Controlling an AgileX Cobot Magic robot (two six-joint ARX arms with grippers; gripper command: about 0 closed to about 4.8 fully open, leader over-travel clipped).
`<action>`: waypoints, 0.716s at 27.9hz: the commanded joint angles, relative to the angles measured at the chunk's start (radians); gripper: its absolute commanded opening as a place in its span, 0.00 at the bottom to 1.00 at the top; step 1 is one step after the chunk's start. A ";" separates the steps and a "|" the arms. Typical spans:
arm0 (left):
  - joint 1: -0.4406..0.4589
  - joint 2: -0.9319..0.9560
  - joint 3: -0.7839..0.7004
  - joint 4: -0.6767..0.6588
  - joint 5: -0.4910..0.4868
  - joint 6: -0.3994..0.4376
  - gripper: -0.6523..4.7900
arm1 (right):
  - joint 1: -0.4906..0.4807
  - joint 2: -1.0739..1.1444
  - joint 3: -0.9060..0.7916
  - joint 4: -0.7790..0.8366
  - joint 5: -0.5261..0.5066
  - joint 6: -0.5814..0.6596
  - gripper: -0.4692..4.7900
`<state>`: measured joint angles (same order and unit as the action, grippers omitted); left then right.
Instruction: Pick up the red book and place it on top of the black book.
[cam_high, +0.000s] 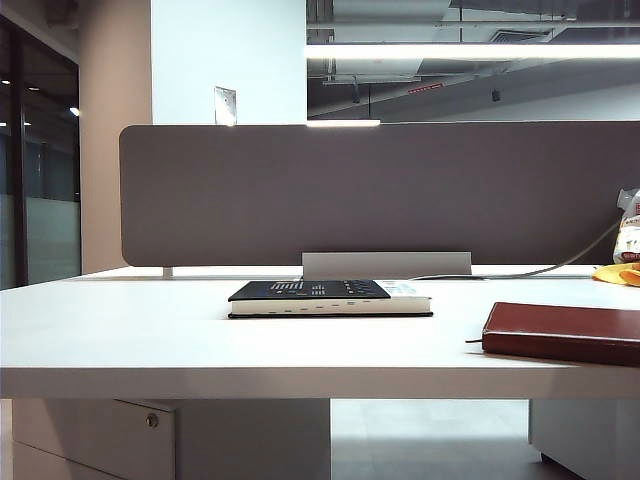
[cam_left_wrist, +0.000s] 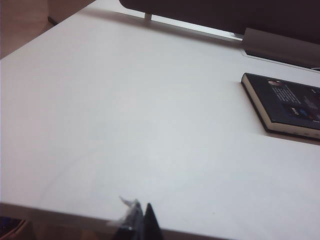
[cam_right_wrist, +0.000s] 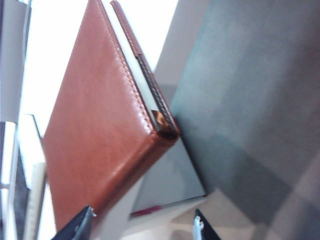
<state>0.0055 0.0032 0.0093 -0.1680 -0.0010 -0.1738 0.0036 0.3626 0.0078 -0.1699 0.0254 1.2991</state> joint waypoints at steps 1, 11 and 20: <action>-0.002 0.000 -0.002 -0.017 0.006 -0.003 0.11 | 0.001 0.002 -0.003 0.022 0.001 0.048 0.59; -0.002 0.000 -0.002 -0.017 0.006 -0.002 0.11 | 0.002 0.001 -0.003 0.089 -0.033 0.045 0.59; -0.002 0.000 -0.002 -0.017 0.006 -0.002 0.11 | 0.002 0.002 0.000 0.100 -0.108 0.035 0.59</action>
<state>0.0055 0.0032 0.0093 -0.1680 -0.0010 -0.1745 0.0040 0.3626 0.0082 -0.0864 -0.0666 1.3491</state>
